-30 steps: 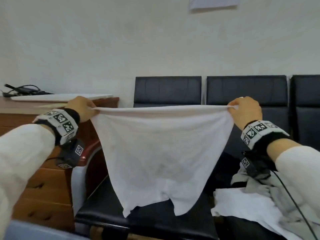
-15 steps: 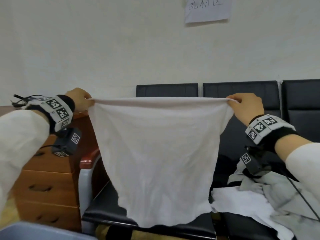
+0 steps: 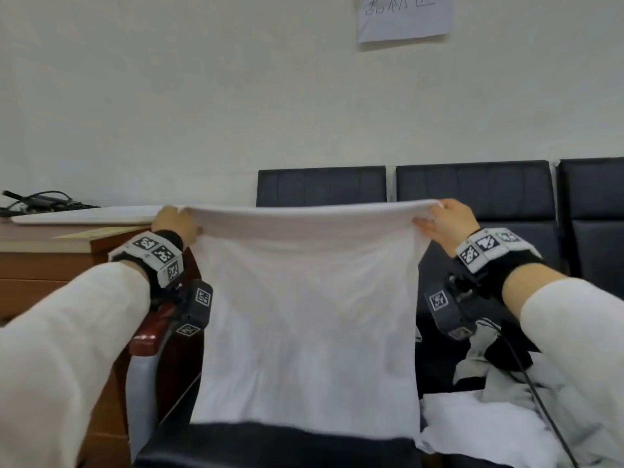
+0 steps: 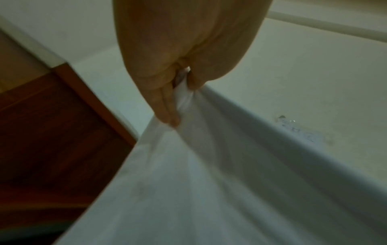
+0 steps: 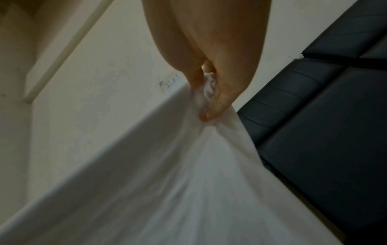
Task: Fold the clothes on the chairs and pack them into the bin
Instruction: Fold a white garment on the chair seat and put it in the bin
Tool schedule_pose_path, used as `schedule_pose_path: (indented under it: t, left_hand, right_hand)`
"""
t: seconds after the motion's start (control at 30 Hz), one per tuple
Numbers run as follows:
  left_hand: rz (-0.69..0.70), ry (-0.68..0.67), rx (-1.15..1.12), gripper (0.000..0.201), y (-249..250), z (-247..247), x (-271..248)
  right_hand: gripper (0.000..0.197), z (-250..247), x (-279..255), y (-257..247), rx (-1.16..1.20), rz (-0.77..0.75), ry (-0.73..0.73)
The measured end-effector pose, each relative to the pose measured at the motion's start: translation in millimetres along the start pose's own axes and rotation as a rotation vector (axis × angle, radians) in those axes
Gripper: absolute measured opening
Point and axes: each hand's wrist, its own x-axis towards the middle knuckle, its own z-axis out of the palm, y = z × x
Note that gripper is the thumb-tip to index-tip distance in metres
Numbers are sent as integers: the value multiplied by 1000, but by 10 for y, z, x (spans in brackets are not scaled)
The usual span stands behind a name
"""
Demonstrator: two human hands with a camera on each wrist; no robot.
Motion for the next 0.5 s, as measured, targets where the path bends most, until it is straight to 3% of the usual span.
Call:
schedule_pose_path:
  t: [0.1,0.17,0.3,0.37,0.5]
  left_hand:
    - [83,235,-253,38,87,-137,142]
    - [171,330,-280,38,117,-193,129]
    - [315,392,-275,33,-41,-325,-147]
    - [355,335,-229,27,-243,-368,-378]
    - [271,-65,-199,19,-765,-350,-848]
  right_hand:
    - [7,-93,27,-289,267,-65,69]
    - [14,-158,-8,-427,403,-110,100]
    - [20,-225,-427,-432,451,-164,3]
    - [20,-242,-694,-279,402,-114,-96]
    - [20,-203,-1258,240,174,26,-415]
